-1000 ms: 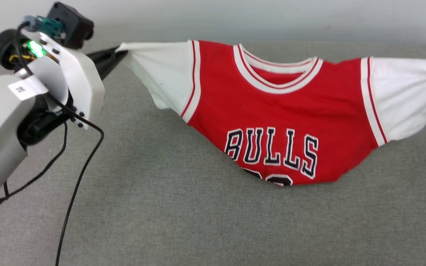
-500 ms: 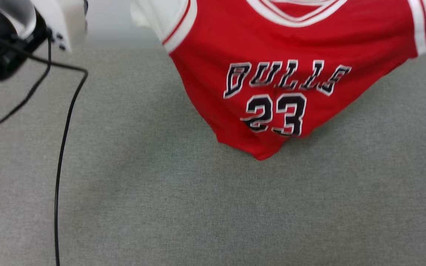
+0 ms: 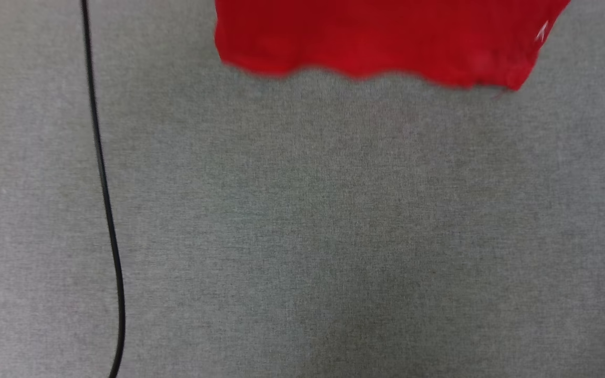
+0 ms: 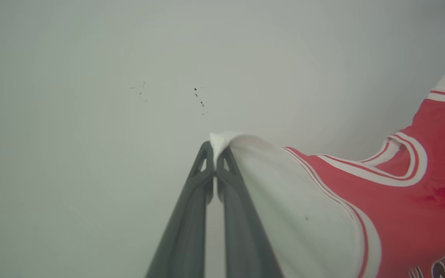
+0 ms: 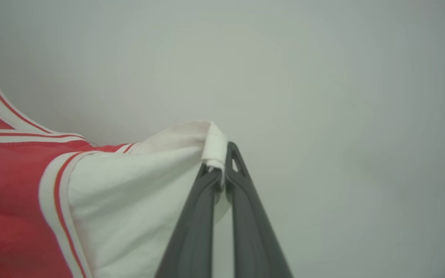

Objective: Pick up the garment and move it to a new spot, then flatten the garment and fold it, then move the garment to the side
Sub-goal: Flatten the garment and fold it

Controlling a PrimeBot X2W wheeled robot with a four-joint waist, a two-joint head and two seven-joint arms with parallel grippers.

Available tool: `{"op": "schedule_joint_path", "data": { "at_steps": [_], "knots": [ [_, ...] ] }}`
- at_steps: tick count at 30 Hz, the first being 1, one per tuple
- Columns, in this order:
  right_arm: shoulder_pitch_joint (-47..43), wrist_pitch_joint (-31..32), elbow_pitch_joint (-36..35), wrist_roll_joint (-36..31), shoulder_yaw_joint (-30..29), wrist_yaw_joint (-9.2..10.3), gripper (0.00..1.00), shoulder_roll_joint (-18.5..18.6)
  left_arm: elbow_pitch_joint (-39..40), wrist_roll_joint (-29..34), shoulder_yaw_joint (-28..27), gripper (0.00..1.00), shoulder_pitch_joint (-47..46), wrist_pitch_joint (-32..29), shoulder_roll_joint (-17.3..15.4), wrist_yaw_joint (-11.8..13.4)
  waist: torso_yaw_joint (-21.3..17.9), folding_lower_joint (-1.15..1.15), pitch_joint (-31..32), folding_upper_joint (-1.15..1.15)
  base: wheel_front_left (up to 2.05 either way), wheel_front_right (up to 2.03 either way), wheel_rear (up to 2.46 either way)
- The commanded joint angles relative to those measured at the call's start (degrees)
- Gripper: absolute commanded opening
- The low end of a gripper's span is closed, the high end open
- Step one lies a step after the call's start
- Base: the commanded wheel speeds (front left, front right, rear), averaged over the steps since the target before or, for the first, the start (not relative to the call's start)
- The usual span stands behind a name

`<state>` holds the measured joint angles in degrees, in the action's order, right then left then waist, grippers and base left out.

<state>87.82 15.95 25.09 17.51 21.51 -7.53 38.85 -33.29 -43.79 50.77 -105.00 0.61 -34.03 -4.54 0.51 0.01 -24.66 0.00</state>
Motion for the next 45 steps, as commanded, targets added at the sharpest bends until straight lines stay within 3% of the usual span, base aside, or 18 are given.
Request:
{"op": "schedule_joint_path", "data": {
  "at_steps": [1, 11, 15, 21, 28, 35, 40, 45],
  "knots": [
    [1.5, -1.0, 0.9, -0.7, -0.2, 0.08, 0.00, -0.7, -0.7, 0.4, -0.4, 0.00, -1.6, 0.7, 0.4, -0.2, -0.4, -0.01, -2.4, 0.00, 0.00, 0.00, 0.00],
    [15.3, -9.7, 14.4, -6.9, 1.5, 0.08, 0.00, -7.0, -12.3, 1.3, -1.6, 0.00, -10.6, 7.9, 3.4, -1.9, -0.7, -0.01, -4.1, 0.00, 0.00, 0.00, 0.00],
    [16.9, -12.3, 20.2, -7.1, 4.2, 0.09, 0.00, -9.0, -16.8, 0.0, 0.0, 0.00, -7.5, 10.2, 3.7, -2.7, -0.2, -0.01, -4.7, 0.00, 0.00, 0.00, 0.00],
    [12.5, -16.1, 25.2, -5.1, 7.7, 0.09, 0.00, -10.6, -18.8, -2.6, 1.9, 0.00, -1.8, 12.0, 3.7, -2.8, 0.0, -0.01, -4.0, 0.00, 0.00, 0.00, 0.00],
    [2.3, -21.4, 28.4, -0.5, 13.2, 0.08, 0.00, -12.6, -18.4, -7.2, 3.6, 0.00, 9.7, 13.7, 3.5, -2.9, -0.3, -0.01, -0.2, 0.00, 0.00, 0.00, 0.00],
    [-11.8, -25.6, 27.3, 6.8, 18.6, 0.09, 0.00, -12.1, -15.7, -9.5, 2.9, 0.00, 25.5, 14.6, 2.3, -2.8, -0.4, -0.01, 6.3, 0.00, 0.00, 0.00, 0.00],
    [-23.7, -26.9, 23.7, 12.3, 22.4, 0.09, 0.00, -10.0, -8.6, -9.8, -1.3, 0.00, 40.3, 14.6, -0.5, -0.8, -0.5, -0.01, 11.1, 0.00, 0.00, 0.00, 0.00],
    [-36.5, -27.4, 18.4, 17.1, 25.5, 0.08, 0.00, -7.0, 0.1, -10.7, -5.9, 0.00, 58.2, 14.6, -3.1, 2.8, -0.8, -0.01, 15.2, 0.00, 0.00, 0.00, 0.00]
  ]
}}
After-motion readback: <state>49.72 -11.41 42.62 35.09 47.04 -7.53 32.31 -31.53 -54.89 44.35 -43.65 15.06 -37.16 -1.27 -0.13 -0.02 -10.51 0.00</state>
